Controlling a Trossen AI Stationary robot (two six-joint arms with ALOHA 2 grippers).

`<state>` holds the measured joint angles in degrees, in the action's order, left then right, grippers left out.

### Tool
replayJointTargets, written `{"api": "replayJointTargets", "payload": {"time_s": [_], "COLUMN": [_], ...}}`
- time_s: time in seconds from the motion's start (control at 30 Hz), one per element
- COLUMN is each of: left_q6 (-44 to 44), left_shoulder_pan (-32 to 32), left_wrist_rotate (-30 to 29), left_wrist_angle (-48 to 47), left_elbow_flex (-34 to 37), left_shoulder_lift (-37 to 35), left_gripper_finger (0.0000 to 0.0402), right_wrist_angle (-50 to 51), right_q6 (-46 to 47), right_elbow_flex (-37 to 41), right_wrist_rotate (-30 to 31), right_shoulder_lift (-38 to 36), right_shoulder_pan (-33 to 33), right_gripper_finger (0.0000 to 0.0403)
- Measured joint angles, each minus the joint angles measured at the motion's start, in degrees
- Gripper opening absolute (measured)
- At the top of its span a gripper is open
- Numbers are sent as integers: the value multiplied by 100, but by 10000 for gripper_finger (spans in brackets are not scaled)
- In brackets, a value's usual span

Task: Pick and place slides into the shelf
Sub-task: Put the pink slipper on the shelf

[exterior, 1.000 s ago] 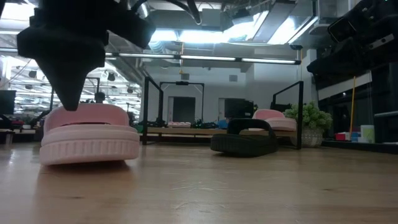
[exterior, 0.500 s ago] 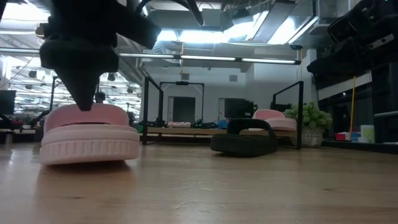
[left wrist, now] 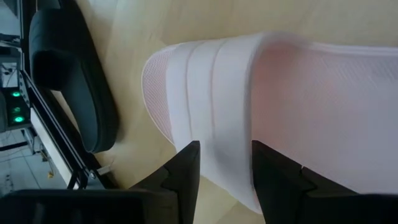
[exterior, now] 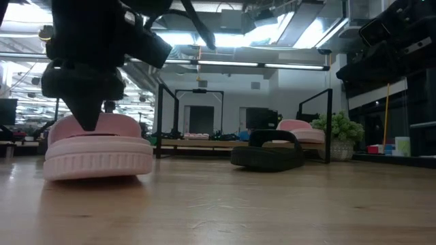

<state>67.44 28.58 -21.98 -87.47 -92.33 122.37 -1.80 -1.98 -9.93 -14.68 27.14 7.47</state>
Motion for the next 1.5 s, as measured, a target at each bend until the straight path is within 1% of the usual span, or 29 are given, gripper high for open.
{"api": "replayJointTargets", "payload": {"time_s": [0.13,0.4,0.47,0.67,0.77,0.9,1.13,1.3,1.5], "left_q6": [0,2,7,10,138,290,254,249,136], "left_shoulder_pan": [-7,-7,-7,-7,-5,9,86,126,20], "left_wrist_rotate": [0,22,22,-12,-131,-353,-820,-1249,-1601], "left_wrist_angle": [5,-5,-10,-10,-66,-259,-242,-257,-257], "left_elbow_flex": [17,17,17,14,14,-120,-465,-504,-504], "left_shoulder_lift": [0,0,0,0,-16,-92,-347,-606,-911], "left_gripper_finger": [106,25,11,12,6,4,3,3,2], "right_wrist_angle": [2,1,0,2,2,2,19,30,37], "right_q6": [0,0,0,0,0,0,-1,-2,-1], "right_elbow_flex": [0,0,0,0,0,0,0,0,0], "right_wrist_rotate": [0,0,0,0,0,0,0,0,0], "right_shoulder_lift": [0,1,0,0,1,0,0,2,2], "right_shoulder_pan": [1,1,1,-1,0,-1,0,1,1], "right_gripper_finger": [23,23,23,23,23,23,23,23,23]}}
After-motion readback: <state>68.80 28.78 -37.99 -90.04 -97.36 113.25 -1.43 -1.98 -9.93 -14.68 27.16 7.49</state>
